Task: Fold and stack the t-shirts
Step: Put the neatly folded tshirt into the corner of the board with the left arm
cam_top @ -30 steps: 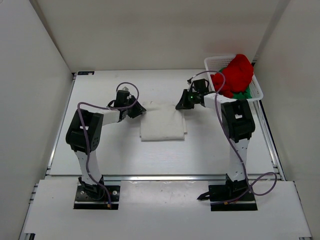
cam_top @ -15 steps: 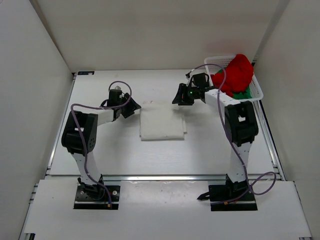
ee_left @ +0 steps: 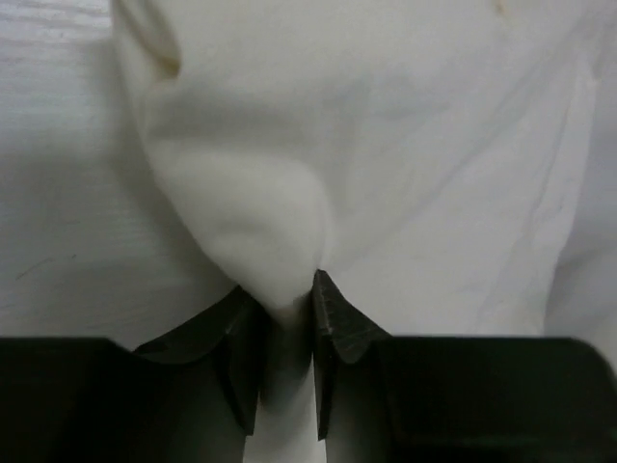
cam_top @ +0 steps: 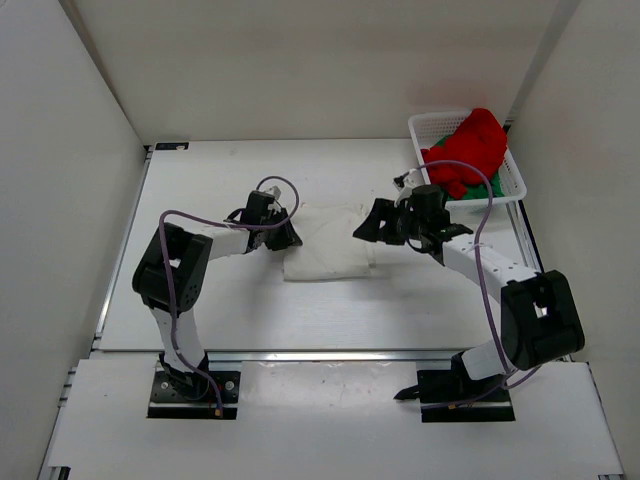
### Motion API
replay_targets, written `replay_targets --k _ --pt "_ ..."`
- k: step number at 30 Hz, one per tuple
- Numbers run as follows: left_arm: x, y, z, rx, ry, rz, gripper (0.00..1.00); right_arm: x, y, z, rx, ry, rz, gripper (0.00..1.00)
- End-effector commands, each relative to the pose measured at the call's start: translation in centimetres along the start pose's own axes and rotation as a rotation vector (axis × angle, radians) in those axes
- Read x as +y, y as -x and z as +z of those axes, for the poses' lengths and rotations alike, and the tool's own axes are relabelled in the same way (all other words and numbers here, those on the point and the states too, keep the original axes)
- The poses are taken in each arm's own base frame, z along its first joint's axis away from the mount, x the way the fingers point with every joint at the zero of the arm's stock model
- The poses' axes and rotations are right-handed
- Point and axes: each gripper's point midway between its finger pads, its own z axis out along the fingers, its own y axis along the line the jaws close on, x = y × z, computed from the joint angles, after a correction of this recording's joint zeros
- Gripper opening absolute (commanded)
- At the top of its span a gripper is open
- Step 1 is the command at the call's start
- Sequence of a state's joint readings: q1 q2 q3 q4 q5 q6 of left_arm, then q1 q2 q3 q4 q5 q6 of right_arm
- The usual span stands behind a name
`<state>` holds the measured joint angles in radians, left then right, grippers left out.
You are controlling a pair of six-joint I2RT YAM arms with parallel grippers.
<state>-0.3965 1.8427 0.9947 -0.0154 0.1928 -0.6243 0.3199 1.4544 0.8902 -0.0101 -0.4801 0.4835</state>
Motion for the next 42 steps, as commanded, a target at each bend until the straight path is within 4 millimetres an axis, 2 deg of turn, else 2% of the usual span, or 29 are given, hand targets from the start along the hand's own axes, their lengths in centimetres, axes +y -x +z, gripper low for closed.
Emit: replay_targets --k 1,2,3,5,6,8,9,10,11,12,15,16,17,18,20,21,23,24,26,28,30,33,37,39,40,42 --pt "0.6 -3.3 1.6 0.115 -0.019 -0.043 0.32 1.8 0.2 -0.8 -0.051 0.064 -0.039 0.65" --pt "-1.4 -1.9 2.0 0.076 -0.079 -0.048 0.22 1.6 -0.1 -0.8 -0.048 0.066 -0.035 0.65" --pt "-2.3 -1.4 2.2 0.063 -0.100 -0.061 0.15 1.8 -0.2 -0.9 -0.048 0.069 -0.034 0.64" --pt "-4.7 1.6 2.4 0.001 -0.135 -0.053 0.07 1.2 -1.3 -0.9 -0.027 0.063 -0.030 0.64" --pt "-5.1 2.6 2.4 -0.014 -0.144 -0.070 0.03 1.6 -1.4 -0.7 -0.020 0.069 -0.038 0.64" --pt "-4.6 7.3 1.5 -0.088 -0.161 -0.138 0.00 1.1 -2.0 -0.9 -0.020 0.054 -0.032 0.64" --pt "-2.6 9.8 0.9 -0.132 -0.143 -0.207 0.00 1.1 -2.3 -0.9 -0.014 0.054 -0.031 0.64" --pt "-1.8 11.6 -0.1 -0.173 -0.142 -0.229 0.00 1.3 -2.6 -1.0 -0.011 0.059 -0.035 0.64" --pt "1.0 13.7 -1.3 -0.230 -0.098 -0.277 0.00 1.3 -3.2 -1.0 0.006 0.059 -0.031 0.64" --pt "2.3 15.0 -2.3 -0.271 -0.086 -0.307 0.00 1.5 -3.3 -1.0 0.005 0.066 -0.034 0.64" --pt "12.4 19.0 -7.1 -0.459 0.027 -0.513 0.01 1.6 -4.7 -0.6 0.032 0.081 -0.030 0.63" --pt "13.7 18.6 -7.7 -0.478 0.029 -0.548 0.02 1.7 -5.2 -0.6 0.043 0.091 -0.023 0.63" --pt "16.2 18.7 -8.5 -0.509 0.053 -0.606 0.03 1.5 -6.0 -0.4 0.064 0.096 -0.019 0.63" --pt "17.9 19.1 -9.1 -0.540 0.064 -0.637 0.04 1.5 -6.5 -0.3 0.073 0.100 -0.018 0.64" --pt "20.4 19.0 -8.5 -0.523 0.087 -0.684 0.04 1.8 -7.0 0.0 0.094 0.114 -0.021 0.63" --pt "21.2 20.0 -8.9 -0.540 0.085 -0.697 0.04 2.0 -7.2 0.1 0.101 0.121 -0.022 0.63" --pt "23.3 19.7 -7.4 -0.509 0.097 -0.738 0.04 2.7 -7.9 0.5 0.123 0.136 -0.033 0.63" --pt "24.2 21.0 -7.3 -0.524 0.102 -0.744 0.05 2.6 -8.2 0.6 0.130 0.130 -0.034 0.63" --pt "26.0 21.7 -6.7 -0.505 0.128 -0.760 0.06 3.0 -8.9 1.0 0.158 0.136 -0.039 0.64" --pt "27.7 23.5 -6.6 -0.507 0.131 -0.771 0.06 3.0 -9.5 1.3 0.174 0.135 -0.044 0.63" --pt "29.3 24.0 -7.3 -0.534 0.166 -0.803 0.06 2.9 -9.2 1.7 0.178 0.130 -0.037 0.63" --pt "30.7 25.3 -8.9 -0.605 0.173 -0.828 0.09 2.4 -9.3 2.1 0.195 0.125 -0.012 0.62" --pt "31.7 25.6 -9.2 -0.639 0.169 -0.871 0.09 2.0 -9.3 2.4 0.202 0.105 -0.020 0.62" --pt "32.8 24.8 -9.7 -0.667 0.190 -0.911 0.06 2.0 -9.4 2.3 0.208 0.111 -0.018 0.63" --pt "32.5 25.2 -10.6 -0.696 0.180 -0.910 0.05 1.9 -9.7 2.4 0.218 0.109 -0.017 0.62" --pt "33.1 23.1 -11.6 -0.728 0.222 -0.939 0.06 2.2 -9.6 2.2 0.214 0.118 -0.025 0.62"
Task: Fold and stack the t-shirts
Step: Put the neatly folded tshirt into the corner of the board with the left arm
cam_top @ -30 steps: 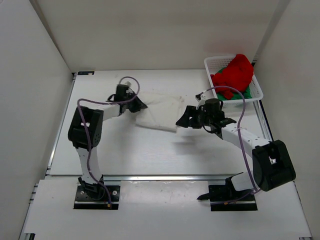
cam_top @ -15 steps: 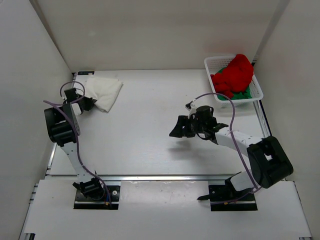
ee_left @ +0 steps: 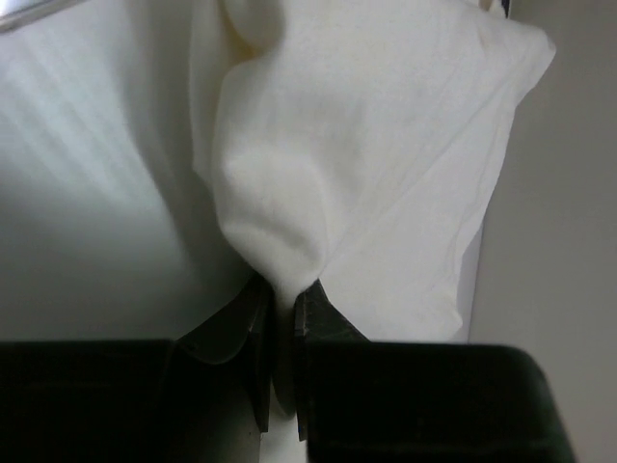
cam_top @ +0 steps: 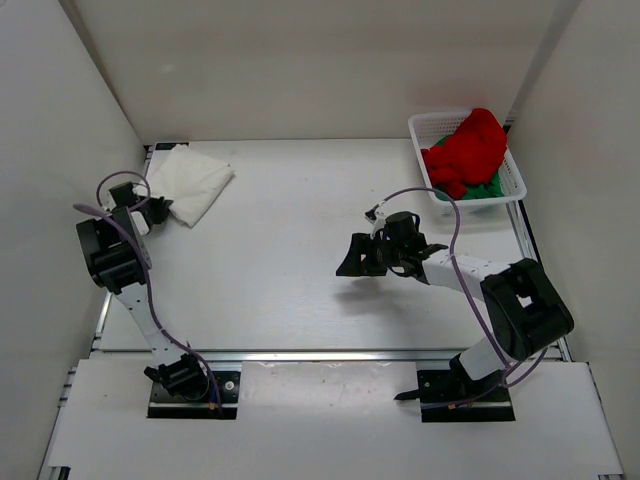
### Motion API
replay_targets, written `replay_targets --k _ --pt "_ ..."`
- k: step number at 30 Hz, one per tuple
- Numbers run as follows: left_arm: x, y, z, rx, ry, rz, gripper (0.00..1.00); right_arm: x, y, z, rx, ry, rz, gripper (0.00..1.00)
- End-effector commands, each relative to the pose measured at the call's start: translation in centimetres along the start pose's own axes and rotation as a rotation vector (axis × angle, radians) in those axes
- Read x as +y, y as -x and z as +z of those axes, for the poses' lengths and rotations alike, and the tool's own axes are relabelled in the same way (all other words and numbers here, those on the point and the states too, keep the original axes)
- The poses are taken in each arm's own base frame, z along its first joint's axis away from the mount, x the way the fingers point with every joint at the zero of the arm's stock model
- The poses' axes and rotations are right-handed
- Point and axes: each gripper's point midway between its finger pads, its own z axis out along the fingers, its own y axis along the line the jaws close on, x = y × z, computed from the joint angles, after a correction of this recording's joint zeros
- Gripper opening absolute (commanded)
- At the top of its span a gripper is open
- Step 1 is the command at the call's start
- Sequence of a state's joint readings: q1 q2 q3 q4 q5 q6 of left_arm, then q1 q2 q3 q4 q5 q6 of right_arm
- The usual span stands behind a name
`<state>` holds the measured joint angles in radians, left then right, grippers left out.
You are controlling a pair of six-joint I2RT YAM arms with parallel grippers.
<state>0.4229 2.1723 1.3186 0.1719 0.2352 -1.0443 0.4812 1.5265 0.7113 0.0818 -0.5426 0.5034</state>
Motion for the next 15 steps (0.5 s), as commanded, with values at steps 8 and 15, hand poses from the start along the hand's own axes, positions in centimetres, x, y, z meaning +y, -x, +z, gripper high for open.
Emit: replay_targets --k 8,15 --pt "1.4 0.4 -4.7 -0.228 -0.005 -0.220 0.11 1.6 0.6 -0.3 -0.011 0.037 -0.064 0.63" --pt "-3.9 1.8 -1.8 -0.250 -0.117 -0.268 0.14 1.2 -0.3 -1.1 0.000 0.018 -0.049 0.62"
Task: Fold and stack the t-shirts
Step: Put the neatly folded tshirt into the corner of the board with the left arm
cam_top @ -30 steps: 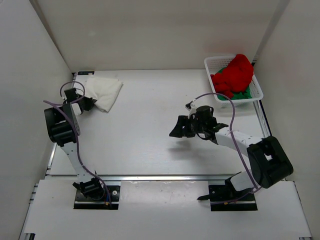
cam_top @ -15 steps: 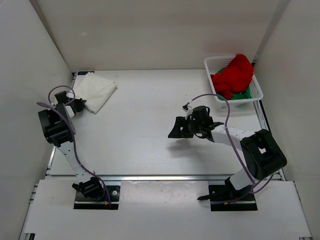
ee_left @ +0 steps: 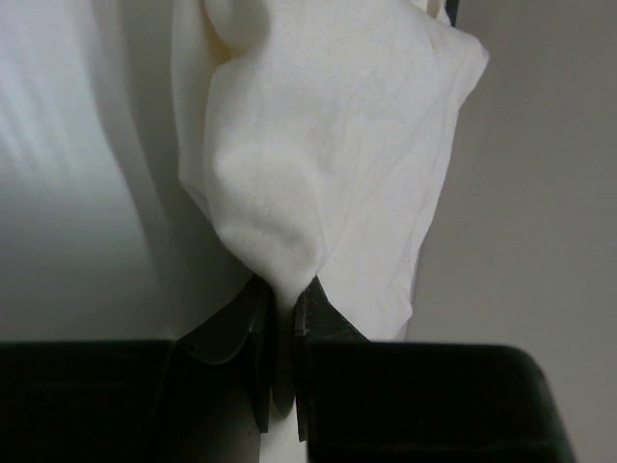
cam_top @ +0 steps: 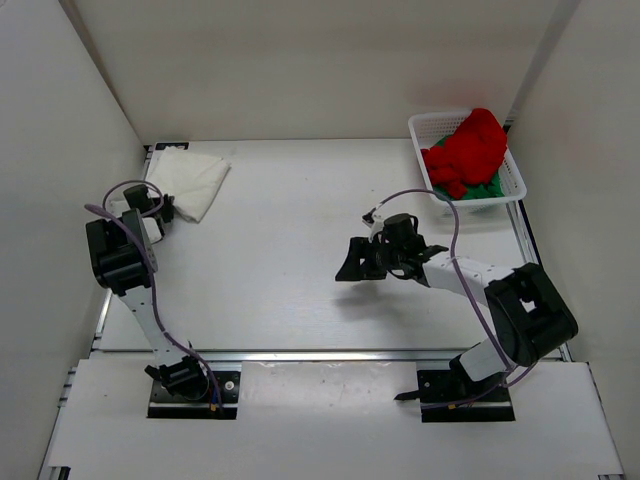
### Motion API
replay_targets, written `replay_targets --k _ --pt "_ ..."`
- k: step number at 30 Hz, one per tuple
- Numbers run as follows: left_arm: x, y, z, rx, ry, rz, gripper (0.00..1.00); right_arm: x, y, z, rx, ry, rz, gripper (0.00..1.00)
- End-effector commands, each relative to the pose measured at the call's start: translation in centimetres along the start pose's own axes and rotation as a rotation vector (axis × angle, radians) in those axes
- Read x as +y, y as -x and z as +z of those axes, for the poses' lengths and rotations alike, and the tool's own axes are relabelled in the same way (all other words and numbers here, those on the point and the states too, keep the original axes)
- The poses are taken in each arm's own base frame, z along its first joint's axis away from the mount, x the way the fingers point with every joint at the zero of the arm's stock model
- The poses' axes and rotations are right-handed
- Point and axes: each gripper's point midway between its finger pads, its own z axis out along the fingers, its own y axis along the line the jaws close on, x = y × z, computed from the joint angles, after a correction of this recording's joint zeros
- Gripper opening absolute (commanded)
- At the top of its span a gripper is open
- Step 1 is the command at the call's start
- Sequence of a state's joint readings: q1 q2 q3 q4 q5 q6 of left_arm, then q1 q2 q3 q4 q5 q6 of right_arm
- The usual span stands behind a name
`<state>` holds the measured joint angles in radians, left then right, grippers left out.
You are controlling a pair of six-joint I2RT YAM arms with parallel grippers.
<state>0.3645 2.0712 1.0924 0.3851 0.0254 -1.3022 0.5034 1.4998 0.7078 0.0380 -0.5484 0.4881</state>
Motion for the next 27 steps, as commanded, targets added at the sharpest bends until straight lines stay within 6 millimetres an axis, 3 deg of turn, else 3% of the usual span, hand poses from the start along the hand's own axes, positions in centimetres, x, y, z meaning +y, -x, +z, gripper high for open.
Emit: replay_targets --k 1,5,7,9,12,15,16,18,19,20,21,23,24,25,26,27 --pt "-4.3 1.9 0.6 -0.068 -0.099 -0.070 0.15 0.1 1.2 -1.0 -0.049 0.002 -0.030 0.62" --pt "-4.6 2.9 -0.3 -0.083 -0.120 -0.050 0.27 -0.1 1.6 -1.0 -0.048 0.010 -0.015 0.62" --pt "-4.8 3.4 -1.1 -0.091 -0.138 -0.045 0.42 -0.5 1.5 -1.0 -0.041 0.001 -0.006 0.65" --pt "-3.8 4.0 -2.4 -0.094 -0.136 -0.054 0.52 -0.2 2.3 -1.2 -0.055 -0.003 -0.015 0.67" --pt "-3.2 3.3 -3.9 -0.070 -0.131 -0.022 0.63 0.5 4.2 -1.6 -0.108 -0.027 -0.046 0.72" --pt "-1.8 2.2 -5.3 -0.063 -0.078 0.032 0.66 0.8 5.7 -1.6 -0.119 -0.060 -0.045 0.73" --pt "-1.4 1.8 -5.6 -0.061 -0.064 0.040 0.66 0.9 6.6 -1.7 -0.133 -0.058 -0.048 0.69" --pt "-1.0 0.6 -7.2 -0.037 -0.059 0.061 0.59 1.4 9.0 -1.7 -0.169 -0.066 -0.062 0.46" --pt "-0.4 -0.4 -7.6 -0.022 -0.043 0.069 0.53 1.9 10.5 -1.8 -0.197 -0.074 -0.081 0.21" --pt "-1.1 -0.8 -8.4 -0.018 -0.065 0.087 0.48 1.4 11.9 -2.3 -0.228 -0.098 -0.093 0.06" --pt "-2.1 -2.1 -9.6 0.001 -0.096 0.111 0.44 0.5 14.3 -3.2 -0.284 -0.153 -0.088 0.01" --pt "-3.4 -4.5 -11.1 0.024 -0.132 0.192 0.31 -1.1 18.1 -5.0 -0.362 -0.212 -0.061 0.00" --pt "-5.2 -6.7 -12.5 0.052 -0.183 0.230 0.28 -2.9 20.3 -6.4 -0.416 -0.258 -0.029 0.00" --pt "-6.2 -9.1 -14.1 0.080 -0.218 0.288 0.25 -3.5 22.0 -7.6 -0.453 -0.280 -0.016 0.00" --pt "-6.5 -12.3 -15.4 0.132 -0.253 0.349 0.22 -5.5 24.0 -9.8 -0.511 -0.325 0.015 0.00" --pt "-7.4 -14.2 -17.0 0.165 -0.296 0.377 0.20 -7.6 25.3 -11.9 -0.563 -0.378 0.043 0.00"
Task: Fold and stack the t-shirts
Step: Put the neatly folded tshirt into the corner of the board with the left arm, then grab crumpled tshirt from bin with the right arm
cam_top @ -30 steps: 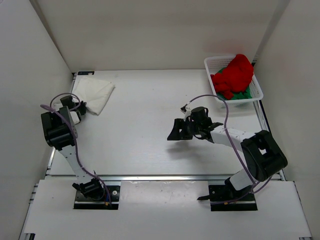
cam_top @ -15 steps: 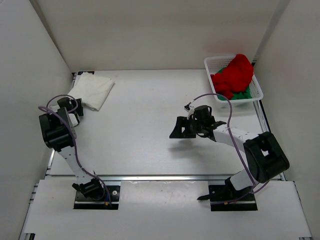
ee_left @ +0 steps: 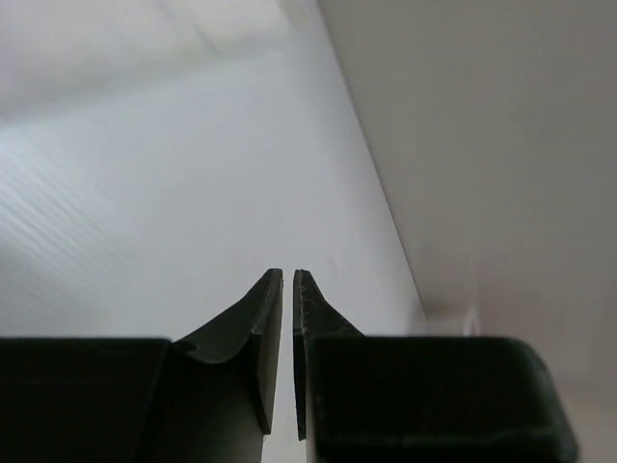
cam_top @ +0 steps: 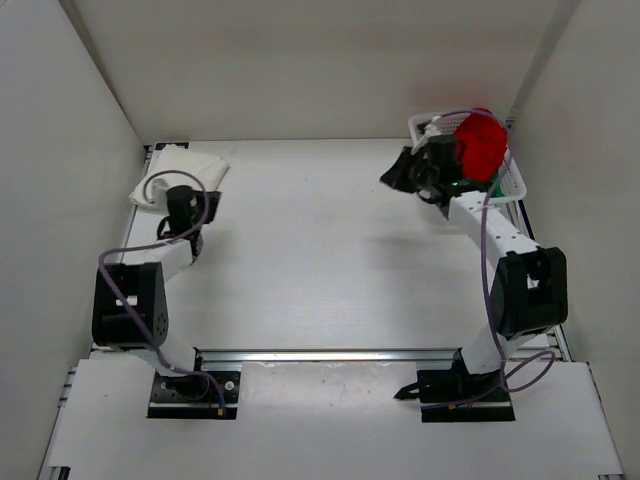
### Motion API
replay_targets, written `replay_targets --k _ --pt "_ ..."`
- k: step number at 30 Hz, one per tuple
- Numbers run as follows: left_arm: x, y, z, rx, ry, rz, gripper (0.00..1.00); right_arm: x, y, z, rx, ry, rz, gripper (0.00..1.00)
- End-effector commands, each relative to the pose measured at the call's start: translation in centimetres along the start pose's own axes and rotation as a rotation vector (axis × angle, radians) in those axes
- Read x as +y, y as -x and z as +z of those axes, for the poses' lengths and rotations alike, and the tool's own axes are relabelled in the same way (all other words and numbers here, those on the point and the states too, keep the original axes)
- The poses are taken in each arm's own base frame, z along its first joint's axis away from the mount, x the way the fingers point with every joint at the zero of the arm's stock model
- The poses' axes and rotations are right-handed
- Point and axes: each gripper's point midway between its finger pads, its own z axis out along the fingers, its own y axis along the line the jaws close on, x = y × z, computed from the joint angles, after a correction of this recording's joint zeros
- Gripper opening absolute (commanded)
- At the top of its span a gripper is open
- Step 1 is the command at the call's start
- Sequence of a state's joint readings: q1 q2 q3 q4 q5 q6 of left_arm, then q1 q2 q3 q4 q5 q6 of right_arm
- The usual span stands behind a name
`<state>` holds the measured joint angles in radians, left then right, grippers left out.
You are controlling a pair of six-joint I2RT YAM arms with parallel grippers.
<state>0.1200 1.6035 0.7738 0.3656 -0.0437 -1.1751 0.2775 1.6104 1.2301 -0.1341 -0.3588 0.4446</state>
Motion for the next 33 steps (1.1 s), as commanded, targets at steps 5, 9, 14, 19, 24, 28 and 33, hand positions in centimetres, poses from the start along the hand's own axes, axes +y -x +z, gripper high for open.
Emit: replay_targets --k 5,9,14,19,24,28,33 --pt "-8.6 -17.5 -11.4 0.292 -0.344 0.303 0.21 -18.0 11.3 -5.4 -0.230 -0.493 0.110 0.00" --pt "-7.3 -24.9 -15.7 0.501 -0.427 0.429 0.20 -24.8 12.5 -6.9 -0.192 -0.610 0.138 0.02" --pt "-3.2 -30.7 -19.6 0.695 -0.453 0.602 0.25 -30.4 13.3 -6.1 -0.167 -0.684 0.141 0.38" --pt "0.1 -32.6 -22.1 0.806 -0.475 0.695 0.29 -33.6 13.5 -4.3 -0.125 -0.719 0.149 0.53" --pt "1.8 -33.4 -22.6 0.844 -0.457 0.723 0.32 -35.3 14.3 -2.8 -0.125 -0.759 0.150 0.51" --pt "1.6 -33.2 -22.2 0.845 -0.449 0.710 0.32 -34.9 14.9 -1.7 -0.104 -0.757 0.140 0.04" --pt "-0.4 -32.0 -21.7 0.803 -0.467 0.702 0.33 -28.9 21.5 -5.6 -0.227 -0.749 0.054 0.00"
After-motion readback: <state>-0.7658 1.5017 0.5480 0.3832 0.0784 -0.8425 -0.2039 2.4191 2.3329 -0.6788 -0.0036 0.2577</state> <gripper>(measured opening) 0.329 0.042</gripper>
